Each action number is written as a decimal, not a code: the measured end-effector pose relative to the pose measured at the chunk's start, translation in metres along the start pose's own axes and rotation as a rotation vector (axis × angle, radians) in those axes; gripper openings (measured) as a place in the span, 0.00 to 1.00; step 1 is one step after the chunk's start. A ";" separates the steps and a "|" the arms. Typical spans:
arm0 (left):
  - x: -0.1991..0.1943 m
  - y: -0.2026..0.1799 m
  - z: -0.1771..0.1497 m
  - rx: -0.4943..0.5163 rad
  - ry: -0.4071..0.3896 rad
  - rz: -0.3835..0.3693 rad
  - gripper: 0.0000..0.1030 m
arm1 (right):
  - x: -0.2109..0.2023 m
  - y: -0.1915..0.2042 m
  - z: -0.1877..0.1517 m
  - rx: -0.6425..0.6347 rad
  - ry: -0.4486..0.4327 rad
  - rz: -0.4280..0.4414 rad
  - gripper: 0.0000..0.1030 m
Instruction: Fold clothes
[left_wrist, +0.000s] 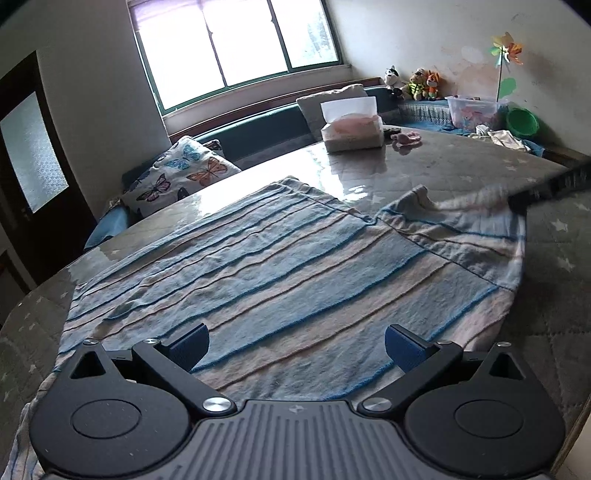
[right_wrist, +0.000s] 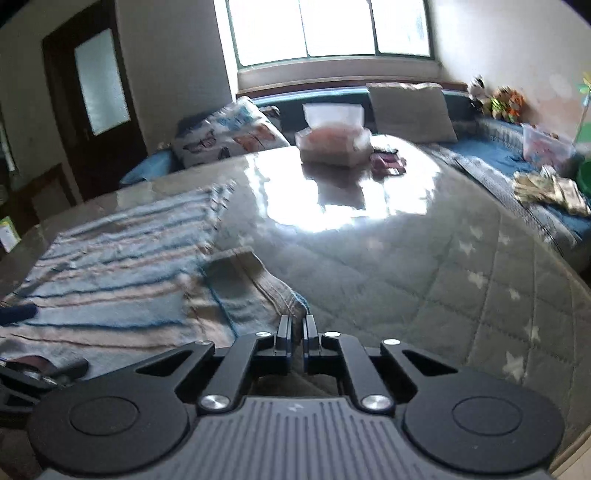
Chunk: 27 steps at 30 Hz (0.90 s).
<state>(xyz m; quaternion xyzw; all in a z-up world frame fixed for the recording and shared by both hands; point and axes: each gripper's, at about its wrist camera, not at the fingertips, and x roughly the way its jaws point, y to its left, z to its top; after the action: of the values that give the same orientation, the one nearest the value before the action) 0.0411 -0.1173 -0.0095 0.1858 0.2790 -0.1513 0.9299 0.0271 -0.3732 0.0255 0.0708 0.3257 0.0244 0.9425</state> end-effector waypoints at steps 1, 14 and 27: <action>0.000 0.000 -0.001 -0.002 0.001 0.000 1.00 | -0.004 0.003 0.003 -0.006 -0.012 0.010 0.05; -0.014 0.036 -0.010 -0.093 -0.011 0.056 1.00 | -0.021 0.092 0.017 -0.177 -0.037 0.283 0.05; -0.016 0.049 -0.006 -0.127 -0.030 0.068 1.00 | 0.026 0.102 -0.005 -0.209 0.112 0.269 0.14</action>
<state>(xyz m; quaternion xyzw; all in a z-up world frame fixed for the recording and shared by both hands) 0.0446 -0.0684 0.0075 0.1336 0.2675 -0.1042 0.9485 0.0446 -0.2694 0.0211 0.0140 0.3608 0.1878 0.9134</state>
